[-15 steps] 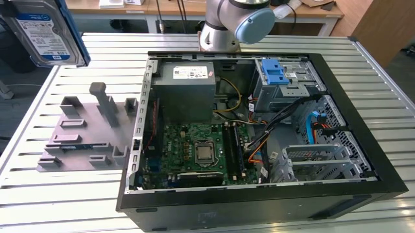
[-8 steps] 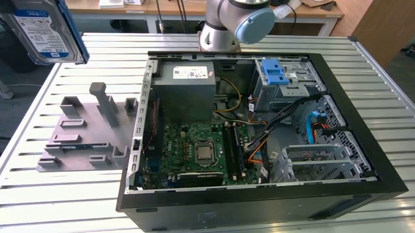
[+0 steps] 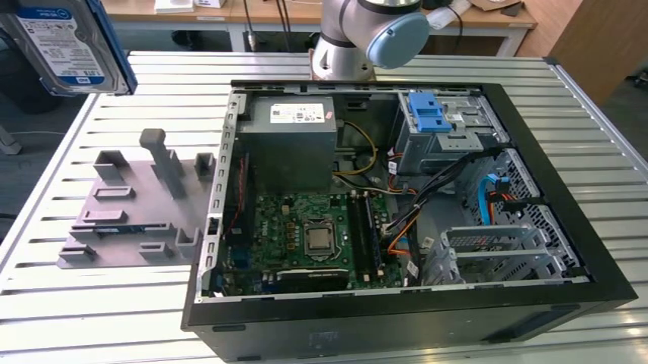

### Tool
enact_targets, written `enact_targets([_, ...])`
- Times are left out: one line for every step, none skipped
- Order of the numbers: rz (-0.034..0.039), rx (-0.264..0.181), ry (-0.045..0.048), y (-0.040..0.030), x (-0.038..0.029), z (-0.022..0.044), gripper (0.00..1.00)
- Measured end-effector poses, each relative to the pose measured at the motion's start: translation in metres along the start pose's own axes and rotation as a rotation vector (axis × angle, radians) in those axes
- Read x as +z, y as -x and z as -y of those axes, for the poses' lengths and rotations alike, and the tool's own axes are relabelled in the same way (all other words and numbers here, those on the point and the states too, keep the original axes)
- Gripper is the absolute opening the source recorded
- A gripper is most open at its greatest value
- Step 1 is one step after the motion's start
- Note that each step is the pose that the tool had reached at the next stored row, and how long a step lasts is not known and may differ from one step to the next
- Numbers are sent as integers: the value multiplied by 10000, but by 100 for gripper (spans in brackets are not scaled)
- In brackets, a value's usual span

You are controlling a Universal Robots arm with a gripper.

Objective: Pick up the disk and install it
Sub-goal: 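Pick up the disk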

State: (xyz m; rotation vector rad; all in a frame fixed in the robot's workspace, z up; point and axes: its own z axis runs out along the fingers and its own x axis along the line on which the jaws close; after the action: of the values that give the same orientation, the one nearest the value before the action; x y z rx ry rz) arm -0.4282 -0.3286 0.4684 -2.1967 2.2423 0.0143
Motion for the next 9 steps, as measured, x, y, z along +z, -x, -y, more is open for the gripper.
enact_targets([0, 0, -1, 0, -11, 0, 37])
enact_targets([0, 0, -1, 0, -23, 0, 37])
enact_targets([0, 0, -1, 0, -37, 0, 37])
enact_targets([0, 0, -2, 0, -49, 0, 37])
enact_targets([0, 0, -3, 1, -63, 0, 37])
enact_targets([0, 0, -5, 1, -75, 0, 37])
enact_targets([0, 0, -8, 1, -87, 0, 37])
enact_targets([0, 0, -11, 1, -100, -1, 37])
enact_targets([0, 0, -13, 1, -113, 0, 37])
